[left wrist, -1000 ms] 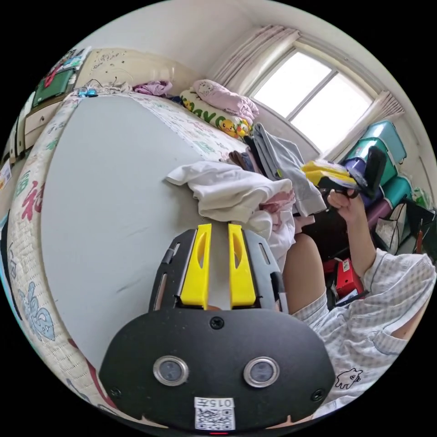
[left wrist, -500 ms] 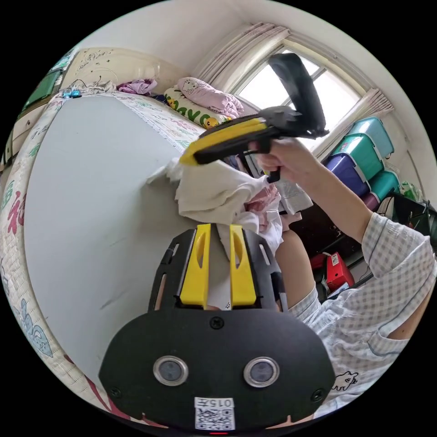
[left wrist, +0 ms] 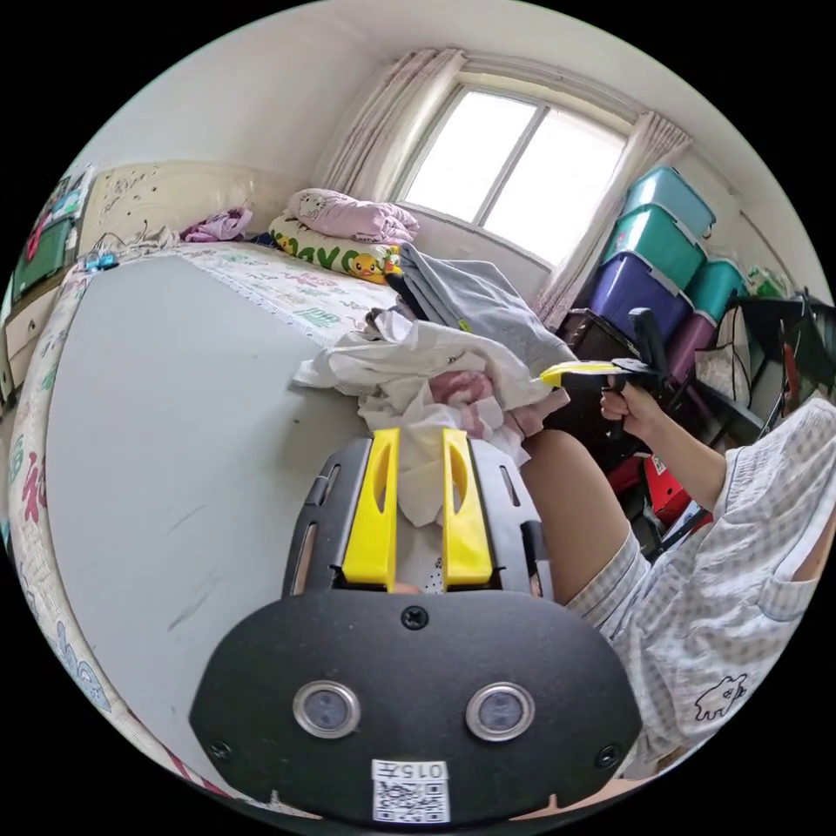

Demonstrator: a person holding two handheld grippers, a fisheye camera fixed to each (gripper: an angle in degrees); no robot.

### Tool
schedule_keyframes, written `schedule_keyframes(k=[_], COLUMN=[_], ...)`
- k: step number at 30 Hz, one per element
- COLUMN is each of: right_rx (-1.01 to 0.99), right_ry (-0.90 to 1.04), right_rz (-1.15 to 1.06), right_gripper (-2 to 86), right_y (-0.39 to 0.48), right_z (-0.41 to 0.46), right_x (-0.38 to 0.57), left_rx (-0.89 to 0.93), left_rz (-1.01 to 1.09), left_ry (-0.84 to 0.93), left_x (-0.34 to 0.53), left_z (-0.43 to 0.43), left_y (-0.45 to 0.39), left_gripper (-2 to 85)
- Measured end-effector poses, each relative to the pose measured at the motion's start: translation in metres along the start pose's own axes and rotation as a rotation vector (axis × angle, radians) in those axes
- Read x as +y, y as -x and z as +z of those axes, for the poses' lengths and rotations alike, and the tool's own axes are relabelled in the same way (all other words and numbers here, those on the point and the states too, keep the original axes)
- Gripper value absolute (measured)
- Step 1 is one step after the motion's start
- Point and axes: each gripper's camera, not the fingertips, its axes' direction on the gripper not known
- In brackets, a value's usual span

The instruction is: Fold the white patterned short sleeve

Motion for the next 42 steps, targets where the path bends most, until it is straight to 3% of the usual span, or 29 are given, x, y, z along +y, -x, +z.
schedule_keyframes(k=[3,7,12,18,21,26,32,36,42], right_rx=[-0.036,0.065,0.142,0.121,0.074,0.109,0.264,0.386,0.322], right_ry=[-0.054,-0.118,-0.060,-0.017,0.015,0.006,0.003,-0.008,0.054], right_rz=[-0.029,-0.264,-0.468,-0.503,-0.500,-0.513,-0.579,-0.579,-0.591], right_gripper=[5.1,8.0,8.5,8.2,8.4,9.1,7.8,2.2,7.0], right_y=[-0.004,0.046,0.082,0.053,0.035,0.005,-0.008,-0.027,-0.039], right_z=[0.014,0.041,0.143,0.235,0.266,0.321,0.383,0.419,0.455], right_x=[0.030,0.014,-0.017,-0.033,-0.042,-0.052,-0.060,-0.061,-0.063], left_rx=[-0.019,-0.056,-0.184,-0.382,-0.482,-0.485,-0.316,-0.255,-0.258], left_rz=[0.045,0.049,0.017,0.173,0.309,0.467,0.223,0.084,0.042], left_ry=[0.002,-0.018,0.012,0.062,0.176,0.305,0.336,0.183,0.032], left_x=[0.005,0.010,0.003,-0.031,-0.054,-0.085,-0.122,-0.124,-0.122], left_z=[0.016,0.030,0.042,0.062,0.104,0.177,0.230,0.200,0.149], left_y=[-0.011,-0.011,-0.008,-0.034,-0.038,-0.036,0.002,0.008,-0.026], left_gripper=[7.9,7.7,4.8,8.3,10.4,10.5,1.7,0.1,-0.3])
